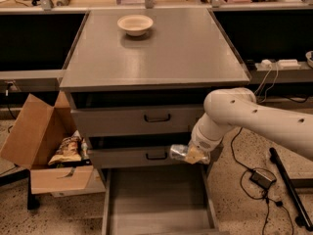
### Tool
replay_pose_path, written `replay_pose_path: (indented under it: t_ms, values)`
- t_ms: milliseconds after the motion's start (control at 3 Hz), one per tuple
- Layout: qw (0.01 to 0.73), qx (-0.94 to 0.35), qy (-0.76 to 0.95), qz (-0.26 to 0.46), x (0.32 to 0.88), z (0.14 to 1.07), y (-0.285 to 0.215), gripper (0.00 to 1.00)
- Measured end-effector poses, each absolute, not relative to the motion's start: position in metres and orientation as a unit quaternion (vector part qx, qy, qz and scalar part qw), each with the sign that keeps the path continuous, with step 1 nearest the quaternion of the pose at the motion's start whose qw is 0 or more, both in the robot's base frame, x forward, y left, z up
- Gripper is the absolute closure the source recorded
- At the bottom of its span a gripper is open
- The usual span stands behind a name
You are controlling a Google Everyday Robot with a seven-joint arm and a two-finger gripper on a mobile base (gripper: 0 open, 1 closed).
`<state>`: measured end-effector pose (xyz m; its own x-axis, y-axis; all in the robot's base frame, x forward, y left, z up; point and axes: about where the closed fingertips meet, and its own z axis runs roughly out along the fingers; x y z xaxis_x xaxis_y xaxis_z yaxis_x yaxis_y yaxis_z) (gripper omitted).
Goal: Place redbull can into bottom drawer
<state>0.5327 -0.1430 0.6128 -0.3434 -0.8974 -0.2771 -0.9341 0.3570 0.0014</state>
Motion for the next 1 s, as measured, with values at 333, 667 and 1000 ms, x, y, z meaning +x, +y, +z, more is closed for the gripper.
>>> replay_pose_path:
  t_ms: [333, 667, 1000]
  values:
    - [0.108, -0.548, 0.826, 0.075, 0.523, 0.532, -0.155, 1.00]
    - [0.108, -0.548, 0.827, 0.073, 0.523, 0.528, -0.155, 1.00]
    - [0.107, -0.546, 0.828, 0.066, 0.523, 0.510, -0.157, 1.00]
